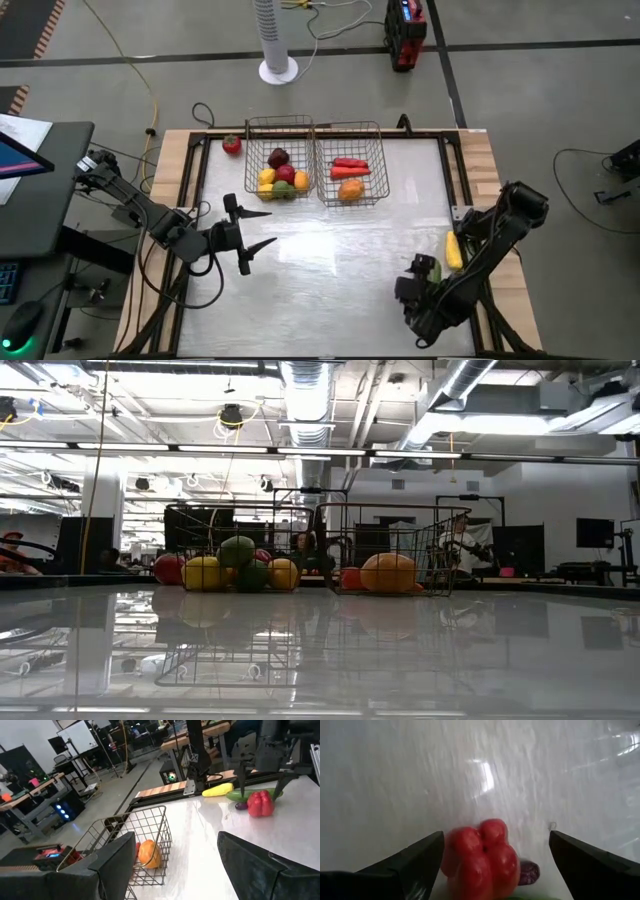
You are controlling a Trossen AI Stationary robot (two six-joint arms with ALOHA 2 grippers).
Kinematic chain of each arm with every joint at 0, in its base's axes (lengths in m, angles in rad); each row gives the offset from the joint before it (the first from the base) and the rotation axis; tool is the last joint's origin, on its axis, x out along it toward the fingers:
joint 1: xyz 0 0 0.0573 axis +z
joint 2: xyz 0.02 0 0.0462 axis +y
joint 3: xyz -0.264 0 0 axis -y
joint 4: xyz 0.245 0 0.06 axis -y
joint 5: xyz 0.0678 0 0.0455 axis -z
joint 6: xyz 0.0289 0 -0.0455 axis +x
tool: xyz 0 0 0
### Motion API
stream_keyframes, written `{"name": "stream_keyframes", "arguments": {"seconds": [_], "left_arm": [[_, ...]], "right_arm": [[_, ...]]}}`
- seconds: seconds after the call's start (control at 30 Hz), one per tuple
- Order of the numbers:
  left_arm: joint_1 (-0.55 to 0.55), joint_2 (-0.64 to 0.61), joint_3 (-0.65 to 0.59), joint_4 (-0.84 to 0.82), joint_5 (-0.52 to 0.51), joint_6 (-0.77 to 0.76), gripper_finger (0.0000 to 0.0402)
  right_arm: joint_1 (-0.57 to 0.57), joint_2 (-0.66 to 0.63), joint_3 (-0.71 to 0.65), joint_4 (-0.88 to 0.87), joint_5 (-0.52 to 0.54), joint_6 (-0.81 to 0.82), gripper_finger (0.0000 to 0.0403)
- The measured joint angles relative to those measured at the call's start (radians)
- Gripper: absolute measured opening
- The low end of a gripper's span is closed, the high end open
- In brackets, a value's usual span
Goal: Sort produce into baskets
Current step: Put the bell pepper into the right wire basket
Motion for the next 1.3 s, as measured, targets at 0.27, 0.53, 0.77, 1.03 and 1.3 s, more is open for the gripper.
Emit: {"name": "stream_keyframes", "arguments": {"seconds": [0.27,0.53,0.77,1.03,1.3], "left_arm": [[0.000,0.000,0.000,-0.010,0.000,-0.006,0.0270],[0.000,0.000,0.000,-0.011,0.000,-0.005,0.0270],[0.000,0.000,0.000,-0.009,-0.024,0.000,0.0270],[0.000,0.000,0.000,-0.016,-0.024,-0.008,0.0270],[0.000,0.000,0.000,-0.025,-0.023,-0.010,0.0270]], "right_arm": [[0.008,-0.001,-0.078,0.062,-0.048,0.018,0.0370],[-0.003,-0.005,-0.113,0.103,-0.064,-0.017,0.0283],[-0.111,-0.039,-0.027,0.113,0.098,-0.182,0.0280],[-0.305,-0.155,0.059,0.217,0.463,-0.430,0.0295],[-0.577,-0.211,0.058,0.313,0.524,-0.650,0.0297]]}}
